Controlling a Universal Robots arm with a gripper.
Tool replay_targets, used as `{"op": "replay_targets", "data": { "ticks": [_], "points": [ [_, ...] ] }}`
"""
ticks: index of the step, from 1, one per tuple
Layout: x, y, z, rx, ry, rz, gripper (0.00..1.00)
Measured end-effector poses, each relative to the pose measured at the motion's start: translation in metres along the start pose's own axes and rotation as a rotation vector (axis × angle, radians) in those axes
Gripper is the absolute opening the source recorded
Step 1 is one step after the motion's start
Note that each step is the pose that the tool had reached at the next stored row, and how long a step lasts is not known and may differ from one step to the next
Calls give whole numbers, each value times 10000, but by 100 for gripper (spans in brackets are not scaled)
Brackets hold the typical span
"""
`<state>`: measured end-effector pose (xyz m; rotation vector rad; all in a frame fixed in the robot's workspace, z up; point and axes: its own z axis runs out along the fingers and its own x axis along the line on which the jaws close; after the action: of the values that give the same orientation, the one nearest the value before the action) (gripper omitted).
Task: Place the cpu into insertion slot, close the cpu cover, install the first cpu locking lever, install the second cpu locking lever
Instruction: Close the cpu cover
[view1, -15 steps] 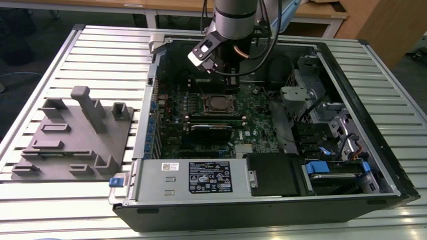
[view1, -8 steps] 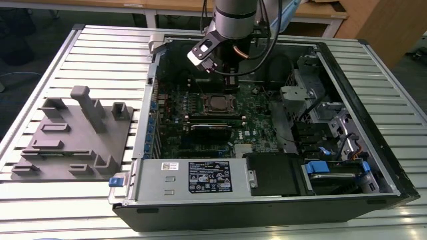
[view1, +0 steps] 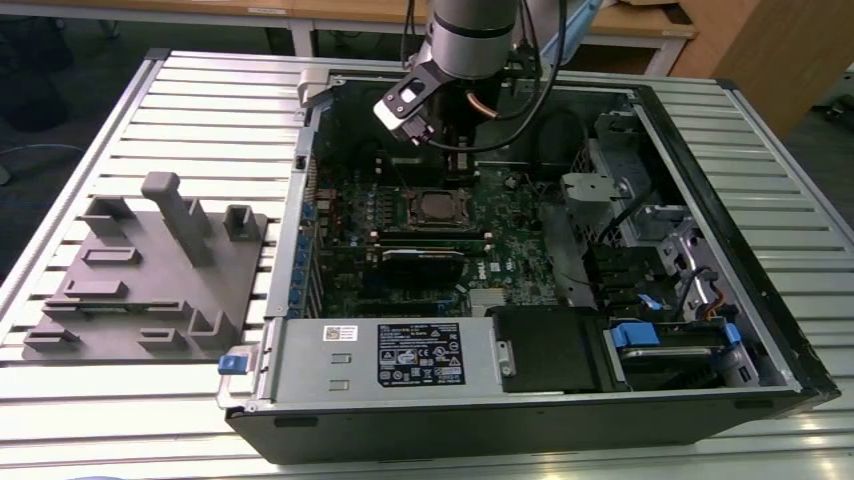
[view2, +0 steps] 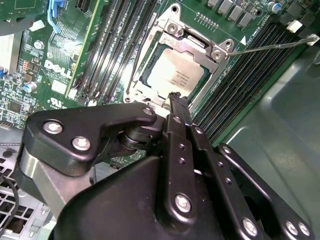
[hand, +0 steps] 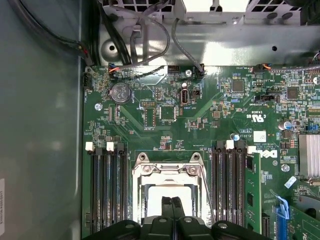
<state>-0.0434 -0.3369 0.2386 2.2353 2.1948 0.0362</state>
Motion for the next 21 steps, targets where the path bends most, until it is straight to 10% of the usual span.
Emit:
{"op": "replay_targets", "data": {
  "ticks": [21],
  "points": [
    [-1,-44,4,0,1,0,11]
  ]
}}
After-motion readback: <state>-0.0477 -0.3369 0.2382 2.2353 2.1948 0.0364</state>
